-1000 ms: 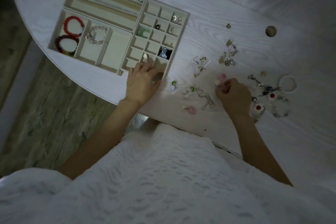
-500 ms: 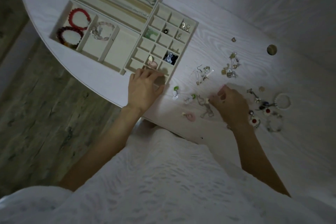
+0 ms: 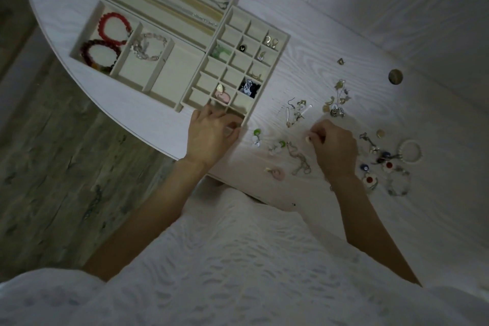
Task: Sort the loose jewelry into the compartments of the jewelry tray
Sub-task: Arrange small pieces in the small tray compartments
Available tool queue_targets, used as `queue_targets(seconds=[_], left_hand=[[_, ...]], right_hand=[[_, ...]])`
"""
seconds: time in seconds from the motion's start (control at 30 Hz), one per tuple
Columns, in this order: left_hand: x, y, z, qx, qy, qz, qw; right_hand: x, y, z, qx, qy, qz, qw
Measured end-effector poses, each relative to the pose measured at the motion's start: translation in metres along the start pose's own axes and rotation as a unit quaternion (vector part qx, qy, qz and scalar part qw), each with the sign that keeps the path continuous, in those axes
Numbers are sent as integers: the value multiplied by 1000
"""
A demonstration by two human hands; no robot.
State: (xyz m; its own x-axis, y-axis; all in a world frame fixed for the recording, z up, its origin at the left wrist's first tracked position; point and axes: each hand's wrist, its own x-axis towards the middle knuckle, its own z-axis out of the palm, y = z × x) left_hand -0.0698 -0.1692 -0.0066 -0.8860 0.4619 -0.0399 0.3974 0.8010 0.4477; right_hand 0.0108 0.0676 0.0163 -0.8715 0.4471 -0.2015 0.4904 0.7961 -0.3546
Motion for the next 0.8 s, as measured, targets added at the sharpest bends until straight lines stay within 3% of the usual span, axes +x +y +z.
queue_targets(seconds=[0.23, 0.4, 0.5, 0.63, 0.73, 0.8], left_hand=[[-2, 0, 2, -3, 2, -9, 1000], [-3, 0, 3, -7, 7, -6, 1000], [-3, -1, 4, -9, 8, -4, 1000], [-3, -3, 5, -10, 8, -2, 1000], [-4, -6, 7, -34, 13, 1, 999], [-4, -7, 4, -103, 24, 21, 994]], right_hand=[[1, 4, 14, 13, -16, -51, 998], [5, -3, 16, 43, -22, -40, 998], [10, -2, 19, -12, -33, -36, 999], [7, -6, 9, -41, 30, -102, 994], [7, -24, -11, 20, 65, -127, 990], [11, -47, -19, 148, -15, -105, 983]])
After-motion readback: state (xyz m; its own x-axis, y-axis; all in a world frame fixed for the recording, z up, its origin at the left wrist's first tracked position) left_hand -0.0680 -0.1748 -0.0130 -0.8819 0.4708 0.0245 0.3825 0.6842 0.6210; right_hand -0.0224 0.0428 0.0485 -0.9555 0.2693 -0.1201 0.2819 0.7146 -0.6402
